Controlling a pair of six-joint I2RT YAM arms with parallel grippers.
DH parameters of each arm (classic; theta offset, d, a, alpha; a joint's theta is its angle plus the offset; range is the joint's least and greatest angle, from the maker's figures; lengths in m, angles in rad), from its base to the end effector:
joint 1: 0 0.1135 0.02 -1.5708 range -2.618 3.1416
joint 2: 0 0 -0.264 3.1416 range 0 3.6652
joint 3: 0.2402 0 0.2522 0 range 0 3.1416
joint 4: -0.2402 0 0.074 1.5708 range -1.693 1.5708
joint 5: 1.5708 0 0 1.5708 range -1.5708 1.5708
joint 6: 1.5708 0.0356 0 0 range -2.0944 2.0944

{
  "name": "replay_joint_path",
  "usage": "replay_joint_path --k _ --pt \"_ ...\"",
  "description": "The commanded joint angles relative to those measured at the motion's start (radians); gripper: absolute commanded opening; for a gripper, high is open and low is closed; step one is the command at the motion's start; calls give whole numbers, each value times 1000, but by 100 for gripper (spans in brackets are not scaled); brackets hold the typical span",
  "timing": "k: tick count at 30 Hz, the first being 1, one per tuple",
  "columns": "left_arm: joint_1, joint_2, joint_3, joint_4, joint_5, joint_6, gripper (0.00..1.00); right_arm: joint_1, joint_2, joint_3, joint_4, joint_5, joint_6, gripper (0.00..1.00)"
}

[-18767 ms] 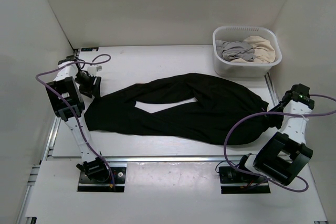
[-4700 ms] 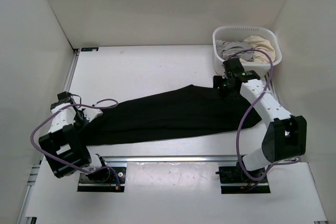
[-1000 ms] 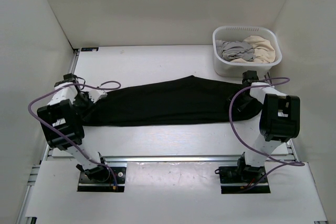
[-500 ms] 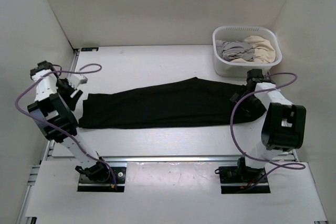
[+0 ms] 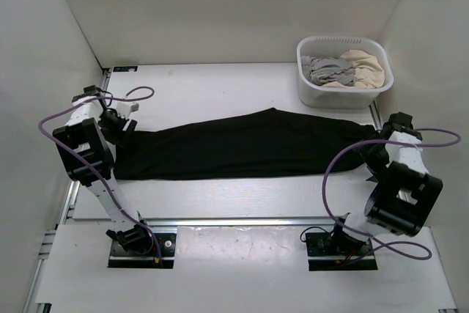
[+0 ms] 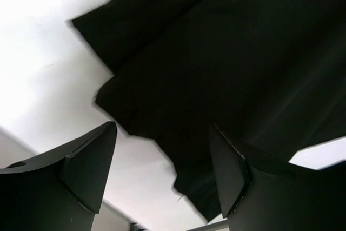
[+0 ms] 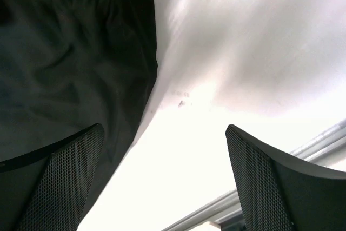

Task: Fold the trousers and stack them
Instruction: Fold the trousers

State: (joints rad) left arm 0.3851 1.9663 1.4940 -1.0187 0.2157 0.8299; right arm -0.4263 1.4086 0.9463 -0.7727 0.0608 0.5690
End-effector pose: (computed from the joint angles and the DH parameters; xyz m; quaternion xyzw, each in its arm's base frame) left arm 0.3512 0.1341 0.1907 0.2233 0.9680 -0.0657 0.0940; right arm 0.2353 -0.1093 0.2151 0.4749 0.8635 -0.0180 0.1687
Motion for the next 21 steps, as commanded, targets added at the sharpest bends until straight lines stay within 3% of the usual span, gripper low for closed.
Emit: replay_joint_path --k 1,9,14,17,18,20,21 --pt "-12 -23 -43 78 -52 -97 80 3 79 23 168 -61 -76 99" --pt "-12 -23 -136 121 -91 -106 82 -6 249 78 355 -16 -123 99" --pt "-12 0 -136 121 -116 -126 84 -6 351 89 355 -27 -86 85" --pt "-12 0 -136 121 -127 -126 84 -6 374 89 355 -18 -107 64" --pt "-12 0 -146 121 -136 -126 85 -6 385 89 346 -18 -107 47" --pt "-12 0 -155 121 -136 -126 85 -6 385 79 346 -18 -127 28" --pt "-12 -10 -155 121 -136 -126 85 -6 385 78 346 -18 -127 7"
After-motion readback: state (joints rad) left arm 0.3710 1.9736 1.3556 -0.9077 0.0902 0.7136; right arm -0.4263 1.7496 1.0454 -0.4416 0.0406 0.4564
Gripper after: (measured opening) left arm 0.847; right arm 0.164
